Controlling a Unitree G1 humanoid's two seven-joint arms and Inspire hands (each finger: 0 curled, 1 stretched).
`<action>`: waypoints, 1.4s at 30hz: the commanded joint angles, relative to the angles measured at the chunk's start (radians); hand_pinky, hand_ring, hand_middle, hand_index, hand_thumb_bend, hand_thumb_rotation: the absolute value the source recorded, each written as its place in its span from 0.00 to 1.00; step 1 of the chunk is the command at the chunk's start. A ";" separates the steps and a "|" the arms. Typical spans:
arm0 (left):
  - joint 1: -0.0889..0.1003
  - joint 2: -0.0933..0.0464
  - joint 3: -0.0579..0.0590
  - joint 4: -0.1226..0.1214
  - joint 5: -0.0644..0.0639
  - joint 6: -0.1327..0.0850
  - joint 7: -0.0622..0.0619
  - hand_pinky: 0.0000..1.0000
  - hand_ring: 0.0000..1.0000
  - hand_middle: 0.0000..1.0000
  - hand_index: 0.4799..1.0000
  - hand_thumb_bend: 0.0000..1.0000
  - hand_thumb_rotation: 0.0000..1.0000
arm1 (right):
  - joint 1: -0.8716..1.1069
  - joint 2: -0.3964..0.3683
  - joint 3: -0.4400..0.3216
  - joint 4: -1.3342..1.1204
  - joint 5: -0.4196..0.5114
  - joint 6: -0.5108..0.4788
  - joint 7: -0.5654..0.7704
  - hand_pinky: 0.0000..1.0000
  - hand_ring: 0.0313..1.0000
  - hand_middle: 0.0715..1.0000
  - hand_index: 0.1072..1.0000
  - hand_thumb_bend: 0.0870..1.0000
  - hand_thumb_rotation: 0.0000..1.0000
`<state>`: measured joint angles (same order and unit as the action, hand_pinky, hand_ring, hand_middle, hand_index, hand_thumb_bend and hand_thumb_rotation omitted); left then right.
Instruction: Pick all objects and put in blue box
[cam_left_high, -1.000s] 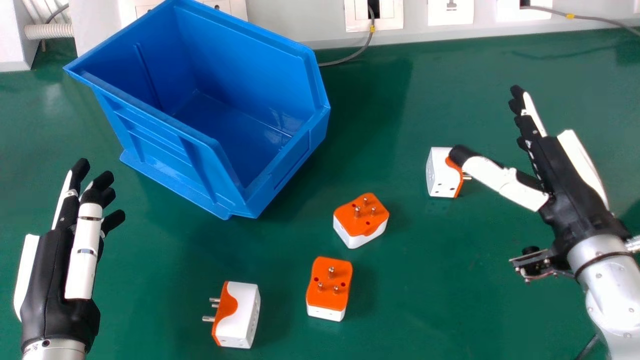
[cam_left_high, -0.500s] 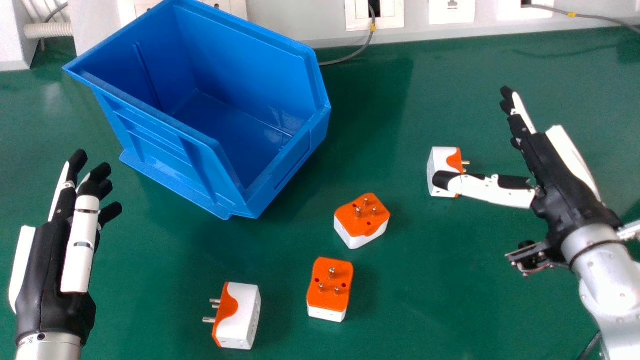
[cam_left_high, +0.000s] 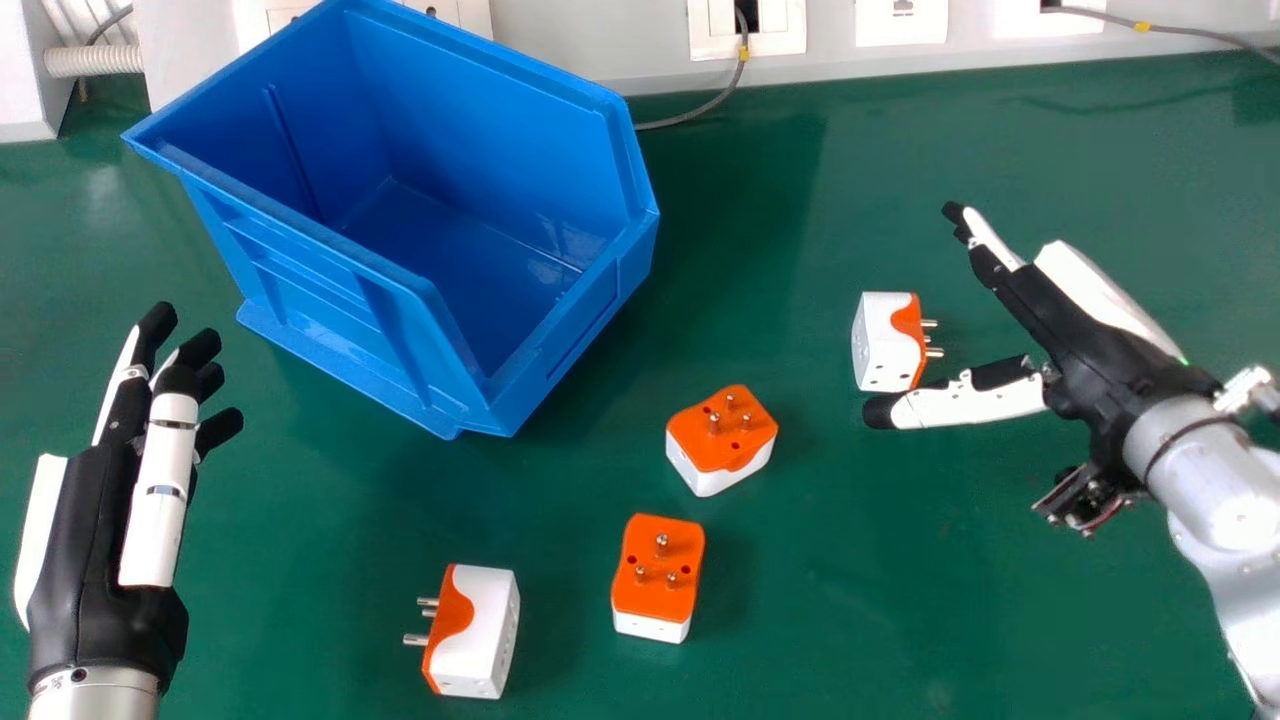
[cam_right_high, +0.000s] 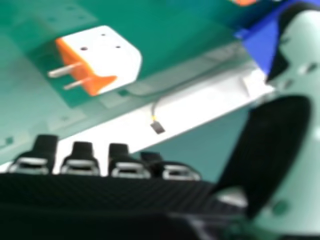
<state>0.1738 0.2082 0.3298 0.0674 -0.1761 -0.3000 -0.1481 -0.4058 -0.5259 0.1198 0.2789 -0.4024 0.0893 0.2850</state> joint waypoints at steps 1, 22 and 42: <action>0.000 0.014 0.012 -0.017 -0.001 -0.008 0.001 0.85 0.91 0.91 0.90 0.27 0.89 | -0.058 -0.032 0.017 0.021 -0.020 -0.029 0.011 0.95 1.00 1.00 1.00 0.66 0.28; 0.017 0.019 0.016 -0.037 -0.010 -0.005 -0.014 0.84 0.91 0.91 0.89 0.28 0.87 | -0.315 -0.011 0.145 0.361 -0.120 -0.105 -0.014 0.92 0.99 0.99 0.96 0.64 0.22; 0.033 0.011 0.020 -0.083 -0.017 0.031 -0.018 0.83 0.90 0.90 0.89 0.28 0.85 | -0.504 0.017 0.269 0.604 -0.225 -0.125 -0.018 0.89 0.95 0.94 0.90 0.63 0.16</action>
<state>0.1985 0.2138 0.3395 0.0158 -0.1824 -0.2684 -0.1682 -0.8529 -0.5080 0.3831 0.8739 -0.6183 -0.0329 0.2809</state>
